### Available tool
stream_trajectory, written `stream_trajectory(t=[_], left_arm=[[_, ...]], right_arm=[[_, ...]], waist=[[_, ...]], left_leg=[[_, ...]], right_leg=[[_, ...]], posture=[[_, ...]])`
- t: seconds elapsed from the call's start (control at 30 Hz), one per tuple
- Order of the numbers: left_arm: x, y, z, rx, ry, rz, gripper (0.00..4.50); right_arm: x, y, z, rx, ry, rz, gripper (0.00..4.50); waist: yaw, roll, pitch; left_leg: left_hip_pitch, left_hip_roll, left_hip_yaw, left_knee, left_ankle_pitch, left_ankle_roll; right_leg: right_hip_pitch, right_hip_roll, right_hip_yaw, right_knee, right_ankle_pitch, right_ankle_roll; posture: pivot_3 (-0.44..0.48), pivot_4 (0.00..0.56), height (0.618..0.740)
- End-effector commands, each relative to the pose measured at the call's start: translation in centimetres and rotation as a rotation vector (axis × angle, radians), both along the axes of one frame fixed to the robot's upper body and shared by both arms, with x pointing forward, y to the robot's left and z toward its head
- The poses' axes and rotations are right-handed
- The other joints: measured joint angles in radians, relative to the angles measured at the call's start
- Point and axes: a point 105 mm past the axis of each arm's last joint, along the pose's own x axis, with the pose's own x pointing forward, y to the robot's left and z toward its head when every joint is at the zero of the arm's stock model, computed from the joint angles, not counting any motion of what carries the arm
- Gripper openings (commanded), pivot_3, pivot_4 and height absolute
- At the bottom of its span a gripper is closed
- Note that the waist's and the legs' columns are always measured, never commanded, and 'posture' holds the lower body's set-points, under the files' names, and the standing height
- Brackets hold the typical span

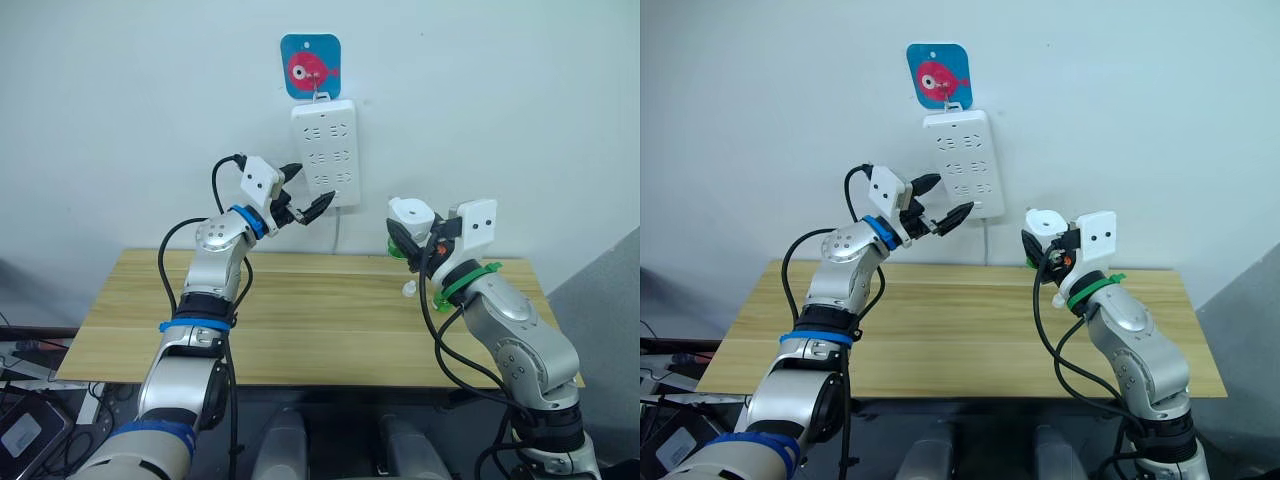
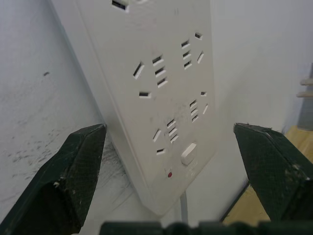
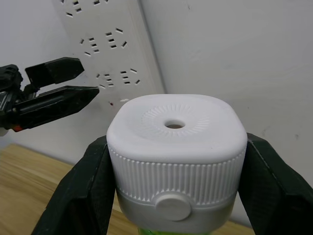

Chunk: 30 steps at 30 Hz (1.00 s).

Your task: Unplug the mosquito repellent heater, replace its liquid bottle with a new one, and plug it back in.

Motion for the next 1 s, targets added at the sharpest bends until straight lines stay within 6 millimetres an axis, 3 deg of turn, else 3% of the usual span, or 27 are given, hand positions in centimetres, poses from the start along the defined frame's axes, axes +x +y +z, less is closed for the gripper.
stream_trajectory(t=[0.03, 0.4, 0.73, 1.0], left_arm=[[-0.1, -1.3, 2.1, -0.026, -0.036, -0.085, 4.5], [0.5, -2.5, 2.6, -0.016, 0.005, -0.184, 4.5], [1.6, -1.3, 2.2, -0.045, 0.067, -0.14, 4.5], [-0.9, -1.6, 4.3, -0.14, 0.138, -0.391, 4.5]], right_arm=[[-0.7, 0.0, 1.8, 0.012, -0.074, 0.005, 2.98], [-1.1, 0.4, 2.0, 0.01, -0.071, 0.024, 2.98], [-1.3, 0.2, 1.9, 0.011, -0.065, 0.016, 2.98], [-1.8, 1.0, 2.7, 0.019, -0.071, 0.063, 2.98]], waist=[[0.0, 0.0, 0.0], [0.0, 0.0, 0.002], [-0.004, -0.001, 0.004], [-0.017, -0.002, 0.007]], left_leg=[[0.0, 0.0, 0.0, 0.0, 0.0, 0.0], [-0.002, 0.0, 0.0, 0.0, 0.0, 0.0], [-0.002, 0.0, 0.0, -0.001, 0.0, 0.0], [-0.005, 0.0, -0.001, -0.002, 0.0, 0.0]], right_leg=[[0.0, 0.0, 0.0, 0.0, 0.0, 0.0], [-0.002, 0.0, 0.0, -0.001, -0.001, -0.001], [-0.002, 0.0, 0.0, -0.001, -0.002, -0.002], [-0.005, 0.0, 0.0, -0.001, -0.004, -0.006]], posture=[[0.165, 0.167, 0.74], [0.139, 0.184, 0.74], [0.124, 0.192, 0.74], [0.125, 0.196, 0.74]])
